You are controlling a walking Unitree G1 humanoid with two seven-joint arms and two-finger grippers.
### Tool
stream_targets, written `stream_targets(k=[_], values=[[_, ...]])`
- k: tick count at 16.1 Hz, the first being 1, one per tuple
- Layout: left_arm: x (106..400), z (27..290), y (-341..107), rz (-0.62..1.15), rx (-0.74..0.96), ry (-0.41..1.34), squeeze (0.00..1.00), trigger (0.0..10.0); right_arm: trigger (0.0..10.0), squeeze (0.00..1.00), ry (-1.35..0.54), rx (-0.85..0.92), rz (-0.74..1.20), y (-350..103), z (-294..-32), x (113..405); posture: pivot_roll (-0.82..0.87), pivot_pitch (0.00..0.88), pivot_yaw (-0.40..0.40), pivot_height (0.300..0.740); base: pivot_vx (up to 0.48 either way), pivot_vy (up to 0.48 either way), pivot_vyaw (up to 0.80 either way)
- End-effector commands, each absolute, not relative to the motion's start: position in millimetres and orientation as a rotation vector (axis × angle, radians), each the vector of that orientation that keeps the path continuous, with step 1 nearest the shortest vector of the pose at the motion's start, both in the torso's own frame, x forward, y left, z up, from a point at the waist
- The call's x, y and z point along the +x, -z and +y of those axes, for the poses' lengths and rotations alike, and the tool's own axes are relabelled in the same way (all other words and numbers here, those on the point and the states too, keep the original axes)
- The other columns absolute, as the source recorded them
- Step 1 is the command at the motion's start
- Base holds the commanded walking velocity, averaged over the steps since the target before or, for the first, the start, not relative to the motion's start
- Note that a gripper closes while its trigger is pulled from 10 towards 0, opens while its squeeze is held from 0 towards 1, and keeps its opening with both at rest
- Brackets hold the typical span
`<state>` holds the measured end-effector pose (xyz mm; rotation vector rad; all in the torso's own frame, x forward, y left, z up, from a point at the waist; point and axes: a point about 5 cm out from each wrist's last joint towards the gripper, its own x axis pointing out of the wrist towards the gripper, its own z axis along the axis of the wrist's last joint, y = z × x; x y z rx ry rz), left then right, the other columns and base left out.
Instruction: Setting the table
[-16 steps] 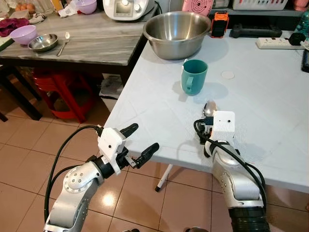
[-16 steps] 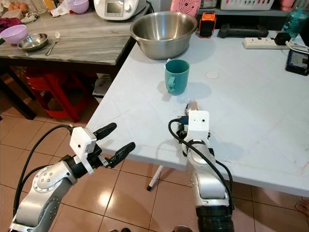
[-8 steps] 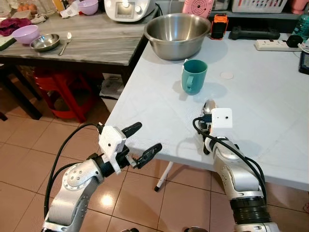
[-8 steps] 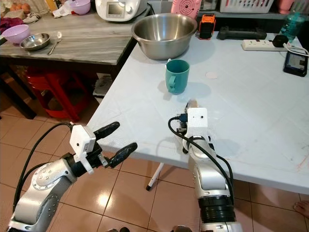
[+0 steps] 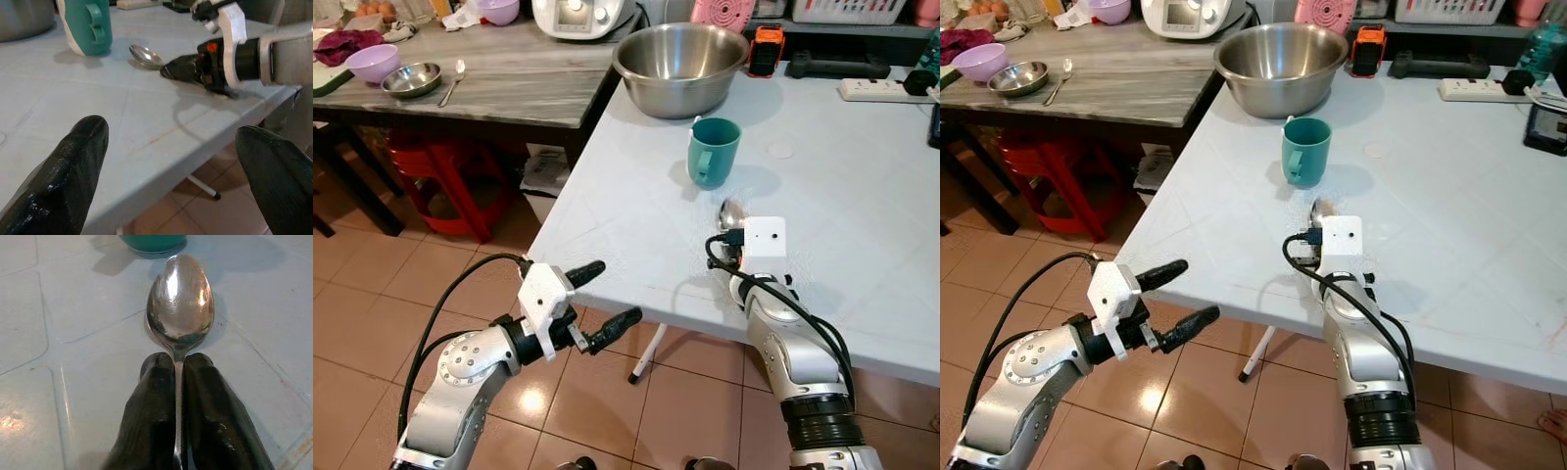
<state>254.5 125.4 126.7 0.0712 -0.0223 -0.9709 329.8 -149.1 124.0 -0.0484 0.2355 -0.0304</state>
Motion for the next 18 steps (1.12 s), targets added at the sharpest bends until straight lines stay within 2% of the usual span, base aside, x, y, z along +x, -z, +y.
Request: stream_targets(k=[1, 8, 9, 11, 12, 13, 14, 15, 18], values=[[254, 128, -123, -0.003, 0.100, 0.984, 0.00, 10.0, 0.0, 0.00, 0.117, -0.054, 0.349, -101, -168, 324, -0.17, 0.152, 0.097, 0.740, 0.000, 0.000, 0.00], [256, 132, -124, -0.022, 0.121, 0.939, 0.00, 10.0, 0.0, 0.00, 0.123, 0.000, 0.349, -100, -164, 321, -0.16, 0.151, 0.096, 0.740, 0.000, 0.000, 0.00], [258, 133, -125, -0.024, 0.120, 0.913, 0.00, 10.0, 0.0, 0.00, 0.127, 0.024, 0.332, -103, -163, 322, -0.16, 0.151, 0.097, 0.740, 0.000, 0.000, 0.00], [272, 139, -128, -0.031, 0.113, 0.739, 0.00, 10.0, 0.0, 0.00, 0.151, 0.087, 0.212, -122, -161, 323, -0.16, 0.150, 0.097, 0.740, 0.000, 0.000, 0.00], [272, 139, -128, -0.031, 0.113, 0.739, 0.00, 10.0, 0.0, 0.00, 0.151, 0.087, 0.212, -122, -161, 323, -0.16, 0.150, 0.097, 0.740, 0.000, 0.000, 0.00], [278, 142, -129, -0.043, 0.085, 0.650, 0.00, 10.0, 1.6, 0.00, 0.152, 0.122, 0.127, -136, -159, 322, -0.16, 0.149, 0.094, 0.740, 0.000, 0.000, 0.00], [281, 144, -129, -0.036, 0.050, 0.608, 0.00, 10.0, 4.9, 0.00, 0.150, 0.134, 0.073, -145, -156, 319, -0.16, 0.148, 0.093, 0.740, 0.000, 0.000, 0.00], [282, 145, -129, -0.033, 0.039, 0.594, 0.00, 10.0, 10.0, 0.00, 0.141, 0.127, 0.054, -147, -155, 318, -0.16, 0.145, 0.091, 0.740, 0.000, 0.000, 0.00], [287, 148, -128, -0.030, -0.001, 0.555, 0.00, 10.0, 10.0, 0.00, 0.123, 0.140, 0.041, -148, -150, 316, -0.16, 0.139, 0.089, 0.740, 0.000, 0.000, 0.00]])
